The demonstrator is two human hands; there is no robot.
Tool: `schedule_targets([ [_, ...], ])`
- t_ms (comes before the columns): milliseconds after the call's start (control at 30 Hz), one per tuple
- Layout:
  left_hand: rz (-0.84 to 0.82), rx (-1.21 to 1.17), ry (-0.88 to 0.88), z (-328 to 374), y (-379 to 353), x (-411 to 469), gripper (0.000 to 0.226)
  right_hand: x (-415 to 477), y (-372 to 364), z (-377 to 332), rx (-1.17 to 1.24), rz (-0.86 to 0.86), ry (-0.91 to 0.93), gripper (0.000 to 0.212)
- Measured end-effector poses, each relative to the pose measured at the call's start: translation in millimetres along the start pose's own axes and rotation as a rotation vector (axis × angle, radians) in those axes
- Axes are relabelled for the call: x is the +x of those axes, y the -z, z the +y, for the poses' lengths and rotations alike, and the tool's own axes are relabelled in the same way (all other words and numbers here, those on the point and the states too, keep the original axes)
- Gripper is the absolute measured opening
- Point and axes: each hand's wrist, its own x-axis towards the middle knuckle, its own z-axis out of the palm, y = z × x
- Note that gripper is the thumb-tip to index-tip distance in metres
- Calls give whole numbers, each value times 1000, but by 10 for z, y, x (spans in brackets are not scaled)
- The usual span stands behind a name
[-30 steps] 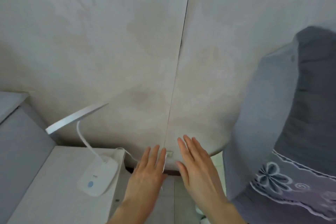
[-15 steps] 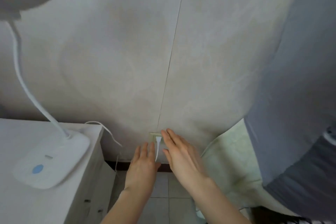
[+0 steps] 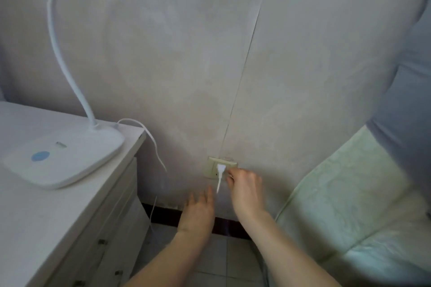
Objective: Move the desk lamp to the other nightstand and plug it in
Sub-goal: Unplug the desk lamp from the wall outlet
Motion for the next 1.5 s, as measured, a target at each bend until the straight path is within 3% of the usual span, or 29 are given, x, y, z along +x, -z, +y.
schedule_targets([
  [267, 1, -69, 24, 150, 43, 210, 73, 163, -245, 41, 58, -50, -39, 23],
  [433, -26, -94, 46, 59, 140, 123, 49, 197, -388, -22, 255, -50, -132, 21],
  [567, -4, 10, 14, 13, 231, -1, 51, 217, -514, -77, 417, -7, -232, 11],
  [833, 8, 73, -27, 27, 347, -103, 42, 305, -581, -87, 441, 48, -315, 14],
  [1133, 20, 41, -18, 74, 374, -147, 42, 272, -531, -137, 732, 117, -642, 15],
  [1500, 37, -32, -3, 52, 357, -153, 42, 416, -531, -141, 148, -37, -295, 19],
])
